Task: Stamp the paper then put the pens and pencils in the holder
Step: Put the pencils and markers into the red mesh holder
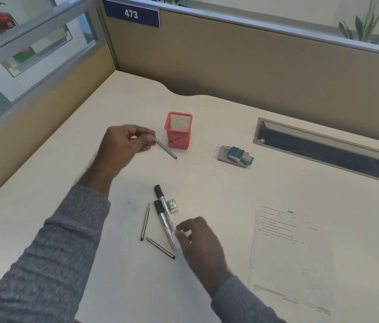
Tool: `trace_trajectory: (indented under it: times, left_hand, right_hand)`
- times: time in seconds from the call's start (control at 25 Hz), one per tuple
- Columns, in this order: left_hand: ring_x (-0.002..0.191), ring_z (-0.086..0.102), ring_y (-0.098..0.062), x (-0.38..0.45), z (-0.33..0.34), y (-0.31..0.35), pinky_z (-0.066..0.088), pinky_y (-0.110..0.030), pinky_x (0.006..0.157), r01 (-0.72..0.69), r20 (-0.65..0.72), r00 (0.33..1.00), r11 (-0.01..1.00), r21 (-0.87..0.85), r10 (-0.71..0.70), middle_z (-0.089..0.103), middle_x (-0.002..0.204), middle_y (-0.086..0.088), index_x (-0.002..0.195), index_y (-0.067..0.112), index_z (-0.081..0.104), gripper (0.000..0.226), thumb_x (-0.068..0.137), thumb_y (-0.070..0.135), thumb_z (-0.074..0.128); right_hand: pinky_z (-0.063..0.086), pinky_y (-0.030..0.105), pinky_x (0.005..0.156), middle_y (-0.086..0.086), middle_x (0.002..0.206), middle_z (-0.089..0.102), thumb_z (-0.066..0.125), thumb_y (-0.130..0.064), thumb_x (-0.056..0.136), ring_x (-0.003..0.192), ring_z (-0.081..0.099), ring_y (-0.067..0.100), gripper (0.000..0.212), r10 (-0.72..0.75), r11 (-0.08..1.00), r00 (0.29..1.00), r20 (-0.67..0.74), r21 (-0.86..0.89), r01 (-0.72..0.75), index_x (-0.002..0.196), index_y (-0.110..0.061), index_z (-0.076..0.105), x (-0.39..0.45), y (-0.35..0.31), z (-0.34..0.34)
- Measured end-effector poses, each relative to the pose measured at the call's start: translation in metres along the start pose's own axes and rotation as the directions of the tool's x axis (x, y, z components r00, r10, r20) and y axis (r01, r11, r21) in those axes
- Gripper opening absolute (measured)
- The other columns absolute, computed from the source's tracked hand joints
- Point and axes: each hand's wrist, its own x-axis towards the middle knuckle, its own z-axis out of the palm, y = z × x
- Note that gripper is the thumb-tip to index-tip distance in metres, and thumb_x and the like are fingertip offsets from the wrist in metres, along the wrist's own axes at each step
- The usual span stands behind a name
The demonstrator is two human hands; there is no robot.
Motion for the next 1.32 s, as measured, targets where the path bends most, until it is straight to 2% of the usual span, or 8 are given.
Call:
trace_trajectory:
  times: [0.16,0.32,0.64,0.84,1.0,1.08,1.16,1.32]
  left_hand:
    - [0.074,0.072,-0.015,0.051,0.006,0.003,0.059,-0.029,0.074,-0.151,-0.127,0.973,0.948,0.282,0.193,0.072,0.084,-0.006,0.096,0.013,0.075,0.014,0.084,0.013,0.068]
    - [0.078,0.068,-0.014,0.076,0.027,0.000,0.054,-0.030,0.077,-0.201,-0.128,0.932,0.780,0.593,0.338,0.074,0.095,0.001,0.096,0.022,0.077,0.016,0.084,0.027,0.066]
    - [0.098,0.065,-0.027,0.098,0.060,-0.022,0.046,-0.036,0.086,-0.165,-0.010,0.961,0.604,0.780,0.275,0.074,0.104,-0.004,0.101,0.022,0.076,0.020,0.088,0.028,0.062]
    - [0.106,0.060,-0.027,0.102,0.066,-0.035,0.032,-0.036,0.093,-0.125,0.026,0.982,0.547,0.827,0.186,0.073,0.108,-0.002,0.102,0.024,0.075,0.019,0.088,0.026,0.062]
    - [0.106,0.060,-0.029,0.105,0.065,-0.043,0.033,-0.039,0.094,-0.138,0.072,0.986,0.502,0.854,0.149,0.072,0.111,-0.004,0.107,0.025,0.074,0.024,0.090,0.025,0.057]
    - [0.107,0.059,-0.029,0.104,0.065,-0.043,0.035,-0.039,0.096,-0.128,0.066,0.988,0.522,0.843,0.137,0.069,0.115,-0.006,0.110,0.024,0.072,0.026,0.090,0.026,0.055]
    - [0.110,0.057,-0.029,0.102,0.063,-0.042,0.035,-0.039,0.097,-0.119,0.036,0.987,0.563,0.818,0.155,0.067,0.117,-0.006,0.113,0.023,0.070,0.027,0.091,0.026,0.055]
    - [0.106,0.061,-0.028,0.079,0.058,-0.035,0.044,-0.039,0.096,-0.211,-0.011,0.949,0.664,0.717,0.314,0.070,0.113,-0.007,0.110,0.018,0.071,0.025,0.089,0.022,0.058]
  right_hand:
    - [0.047,0.036,0.076,-0.005,0.109,0.054,0.054,-0.045,0.087,0.099,0.054,0.019,0.025,-0.124,0.932,0.976,0.177,-0.316,0.176,0.107,-0.031,0.060,-0.018,0.003,0.028]
    - [0.044,0.029,0.044,-0.008,0.077,0.057,0.077,-0.054,0.056,0.061,0.057,0.015,0.033,-0.195,0.800,0.963,0.185,-0.538,0.265,0.075,-0.030,0.063,-0.021,-0.001,0.041]
    - [0.023,0.029,0.042,-0.005,0.067,0.053,0.086,-0.042,0.046,0.051,0.051,0.017,0.036,-0.180,0.771,0.971,0.155,-0.591,0.237,0.058,-0.025,0.057,-0.014,0.000,0.045]
    - [0.022,0.027,0.039,-0.005,0.065,0.050,0.081,-0.031,0.048,0.048,0.049,0.016,0.027,-0.166,0.797,0.975,0.149,-0.561,0.222,0.054,-0.024,0.056,-0.012,0.002,0.047]
    - [0.038,0.027,0.047,-0.009,0.081,0.055,0.057,-0.041,0.076,0.068,0.056,0.013,0.013,-0.172,0.919,0.984,0.047,-0.352,0.178,0.075,-0.028,0.060,-0.017,0.001,0.034]
    - [0.045,0.028,0.065,-0.011,0.093,0.059,0.047,-0.043,0.086,0.083,0.055,0.010,0.018,-0.062,0.978,0.995,0.078,-0.195,0.076,0.091,-0.030,0.058,-0.013,-0.001,0.019]
    - [0.048,0.025,0.071,-0.015,0.090,0.065,0.053,-0.039,0.088,0.079,0.058,0.005,0.010,0.040,0.996,0.996,0.083,0.076,-0.046,0.089,-0.033,0.060,-0.007,-0.002,0.006]
    - [0.052,0.026,0.060,-0.003,0.074,0.072,0.060,-0.006,0.090,0.063,0.059,0.011,0.023,0.280,0.707,0.958,0.065,0.661,-0.251,0.092,-0.027,0.071,0.014,0.002,-0.023]
